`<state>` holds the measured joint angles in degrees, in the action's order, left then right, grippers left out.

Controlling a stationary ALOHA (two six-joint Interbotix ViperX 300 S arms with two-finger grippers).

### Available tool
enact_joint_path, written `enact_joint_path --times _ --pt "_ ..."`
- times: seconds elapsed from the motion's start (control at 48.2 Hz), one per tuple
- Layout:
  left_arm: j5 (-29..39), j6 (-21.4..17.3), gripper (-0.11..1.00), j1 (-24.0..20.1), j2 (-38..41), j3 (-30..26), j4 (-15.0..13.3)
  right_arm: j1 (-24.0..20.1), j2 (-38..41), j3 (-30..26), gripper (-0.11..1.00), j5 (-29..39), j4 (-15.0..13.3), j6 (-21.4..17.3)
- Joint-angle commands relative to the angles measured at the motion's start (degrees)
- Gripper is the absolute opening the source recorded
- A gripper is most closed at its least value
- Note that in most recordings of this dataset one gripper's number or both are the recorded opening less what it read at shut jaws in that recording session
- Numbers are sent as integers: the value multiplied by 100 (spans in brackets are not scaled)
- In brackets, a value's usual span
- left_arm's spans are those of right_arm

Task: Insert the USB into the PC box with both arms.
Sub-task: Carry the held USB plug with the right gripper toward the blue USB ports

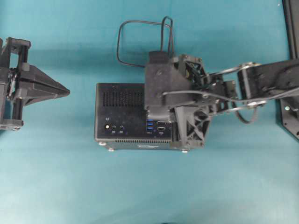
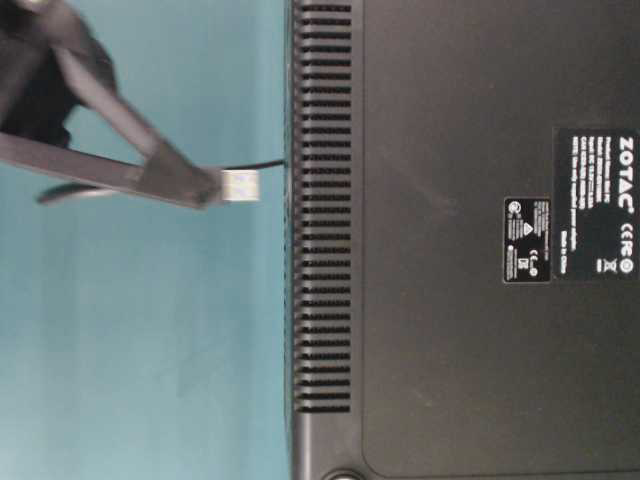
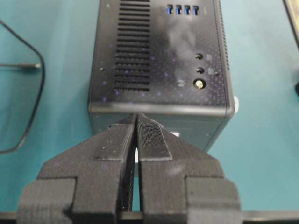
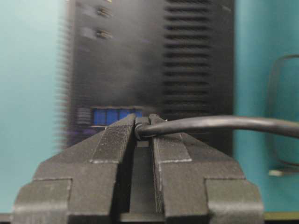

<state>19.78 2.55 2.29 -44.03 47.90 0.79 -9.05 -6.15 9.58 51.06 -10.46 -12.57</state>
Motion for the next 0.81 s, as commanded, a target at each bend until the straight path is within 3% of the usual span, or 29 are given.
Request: enact_joint_path --times 0.0,0.788 --pt "-53 9 0 -9 -9 -70 18 26 -70 -167 10 -18 -105 0" --pt "-114 9 0 -9 0 -44 9 44 158 -62 10 -176 -114 18"
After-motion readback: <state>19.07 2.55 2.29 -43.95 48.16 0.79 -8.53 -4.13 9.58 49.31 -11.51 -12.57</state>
